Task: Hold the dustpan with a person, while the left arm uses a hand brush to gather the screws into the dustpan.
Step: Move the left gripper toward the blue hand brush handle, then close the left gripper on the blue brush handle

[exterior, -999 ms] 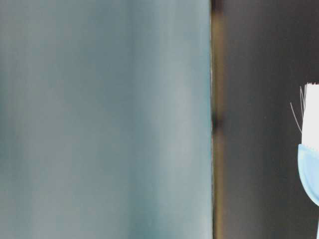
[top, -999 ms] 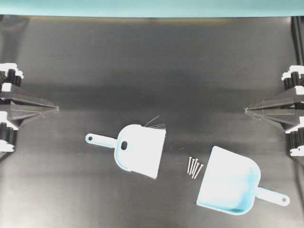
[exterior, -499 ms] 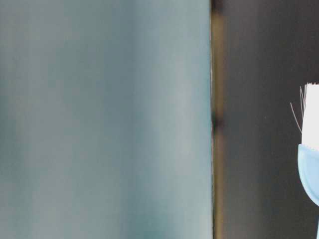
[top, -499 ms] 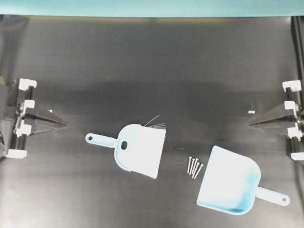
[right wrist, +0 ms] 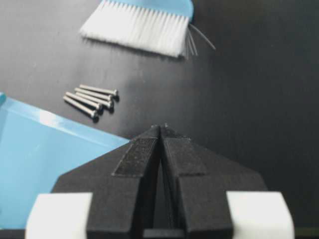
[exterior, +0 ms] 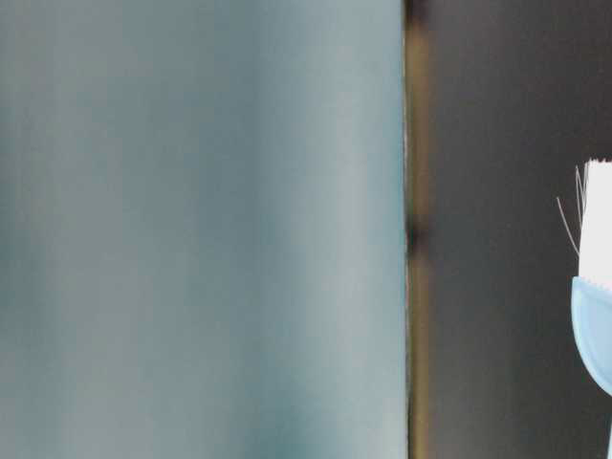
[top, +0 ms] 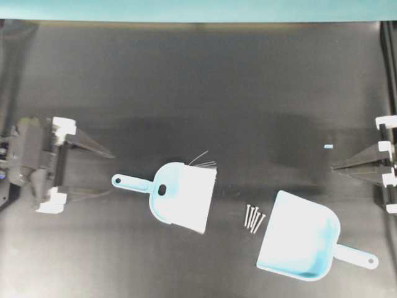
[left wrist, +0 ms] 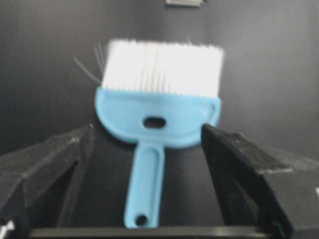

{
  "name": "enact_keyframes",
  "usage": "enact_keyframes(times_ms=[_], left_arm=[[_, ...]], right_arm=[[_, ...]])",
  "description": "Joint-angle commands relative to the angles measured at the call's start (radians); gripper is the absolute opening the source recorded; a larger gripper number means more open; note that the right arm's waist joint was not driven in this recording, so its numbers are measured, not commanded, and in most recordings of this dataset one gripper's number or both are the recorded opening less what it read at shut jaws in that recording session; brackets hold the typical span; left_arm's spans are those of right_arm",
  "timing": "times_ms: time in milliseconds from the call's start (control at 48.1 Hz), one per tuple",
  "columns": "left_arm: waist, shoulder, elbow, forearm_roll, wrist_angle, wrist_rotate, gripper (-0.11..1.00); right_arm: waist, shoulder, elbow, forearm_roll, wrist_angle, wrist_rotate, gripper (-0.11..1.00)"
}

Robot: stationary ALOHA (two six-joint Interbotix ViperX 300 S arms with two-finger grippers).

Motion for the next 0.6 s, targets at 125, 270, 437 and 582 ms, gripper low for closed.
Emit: enact_keyframes(times_ms=[125, 270, 437, 582], left_arm=[[0.020, 0.313, -0.072, 0.005, -0.114, 0.005, 0.85], [0.031, 0.459, -0.130, 0.005, -0.117, 0.008, 0.86], [0.041, 0.534, -0.163, 0.003, -0.117, 0.017, 0.86], [0.038, 0.558, -0.167, 0.003, -0.120, 0.015, 0.85]], right_arm=[[0.000, -0.086, 0.008, -0.002, 0.008, -0.009, 0.00], [0.000, -0.141, 0.018, -0.002, 0.023, -0.009, 0.00], [0.000, -0.186, 0.025, -0.002, 0.035, -0.009, 0.00], [0.000, -0.199, 0.028, -0.002, 0.040, -0.009, 0.00]])
